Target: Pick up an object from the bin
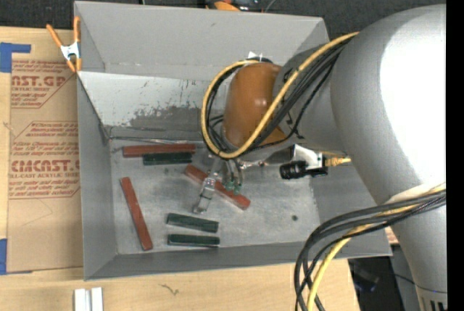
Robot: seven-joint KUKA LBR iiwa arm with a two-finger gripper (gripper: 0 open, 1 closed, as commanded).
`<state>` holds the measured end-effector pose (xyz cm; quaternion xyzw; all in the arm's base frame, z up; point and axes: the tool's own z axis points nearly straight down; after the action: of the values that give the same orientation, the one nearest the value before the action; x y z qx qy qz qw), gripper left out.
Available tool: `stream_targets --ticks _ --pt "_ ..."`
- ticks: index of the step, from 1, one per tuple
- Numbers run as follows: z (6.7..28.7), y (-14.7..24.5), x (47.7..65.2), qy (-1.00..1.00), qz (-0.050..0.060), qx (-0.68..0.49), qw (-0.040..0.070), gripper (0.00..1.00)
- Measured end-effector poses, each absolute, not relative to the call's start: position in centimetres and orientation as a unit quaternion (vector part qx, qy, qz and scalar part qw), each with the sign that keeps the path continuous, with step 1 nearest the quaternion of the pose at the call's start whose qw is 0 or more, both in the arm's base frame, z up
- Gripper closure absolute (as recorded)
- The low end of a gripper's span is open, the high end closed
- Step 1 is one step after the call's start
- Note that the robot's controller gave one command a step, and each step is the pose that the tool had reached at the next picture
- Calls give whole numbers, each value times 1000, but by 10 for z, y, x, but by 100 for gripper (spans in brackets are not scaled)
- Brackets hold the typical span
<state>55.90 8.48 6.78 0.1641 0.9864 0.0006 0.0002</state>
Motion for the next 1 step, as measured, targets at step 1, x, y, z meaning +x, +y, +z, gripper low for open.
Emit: stream_targets --ticks 1 --pt "69 85 560 986 1 164 0 100"
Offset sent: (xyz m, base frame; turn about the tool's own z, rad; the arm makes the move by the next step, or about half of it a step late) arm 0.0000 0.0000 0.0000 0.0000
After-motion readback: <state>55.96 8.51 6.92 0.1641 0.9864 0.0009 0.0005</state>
